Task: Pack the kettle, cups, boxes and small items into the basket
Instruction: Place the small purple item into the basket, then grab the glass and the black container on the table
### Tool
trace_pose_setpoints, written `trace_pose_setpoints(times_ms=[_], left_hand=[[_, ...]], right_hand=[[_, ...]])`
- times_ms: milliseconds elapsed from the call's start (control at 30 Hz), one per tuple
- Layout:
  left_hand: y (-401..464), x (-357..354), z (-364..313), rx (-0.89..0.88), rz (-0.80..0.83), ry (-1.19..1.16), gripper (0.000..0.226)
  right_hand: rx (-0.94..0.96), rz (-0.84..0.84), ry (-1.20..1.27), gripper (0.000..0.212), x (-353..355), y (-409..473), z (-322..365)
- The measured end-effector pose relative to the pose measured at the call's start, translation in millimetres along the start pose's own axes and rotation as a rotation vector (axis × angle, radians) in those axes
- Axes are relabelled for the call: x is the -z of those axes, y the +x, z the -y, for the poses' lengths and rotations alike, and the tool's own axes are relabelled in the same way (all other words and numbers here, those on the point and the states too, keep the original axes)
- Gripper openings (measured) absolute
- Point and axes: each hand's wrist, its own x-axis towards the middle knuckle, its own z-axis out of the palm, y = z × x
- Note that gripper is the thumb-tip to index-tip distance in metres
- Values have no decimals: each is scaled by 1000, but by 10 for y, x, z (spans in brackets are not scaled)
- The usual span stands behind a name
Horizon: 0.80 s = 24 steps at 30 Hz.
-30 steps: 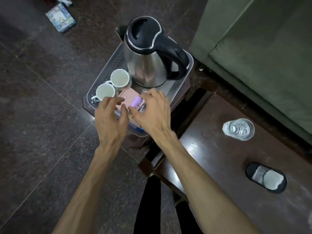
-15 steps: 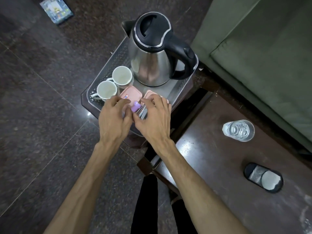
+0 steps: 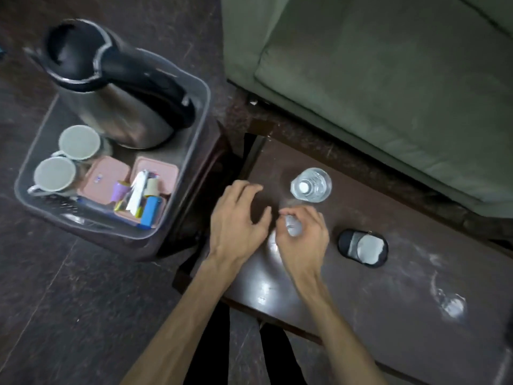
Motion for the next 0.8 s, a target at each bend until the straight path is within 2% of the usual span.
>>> trace_pose_setpoints(times_ms=[100, 167, 300, 367, 433, 533, 633, 800], left_hand=[[151, -412, -364, 57, 196, 17, 73], [264, -647, -530, 93, 285, 39, 96], [470, -1019, -705, 142, 336, 109, 119], [520, -1150, -736, 155, 359, 159, 122], [529, -1266, -754, 167, 376, 201, 122], [505, -1386, -782, 159, 345, 258, 116], [526, -1447, -801, 161, 290, 298, 110], [575, -1488, -820, 158, 253, 313, 94]], right_hand=[[-28, -79, -135, 24, 403, 121, -517], [-53, -114, -256, 40, 621, 179, -819], [-249, 0, -431, 85, 882, 243, -1319], [-338, 96, -476, 106, 933, 260, -1501], [-409, 170, -474, 116, 961, 274, -1648], [-454, 232, -411, 111, 971, 268, -1815], [-433, 200, -292, 106, 977, 252, -1878], [-387, 163, -237, 105, 989, 230, -1885]])
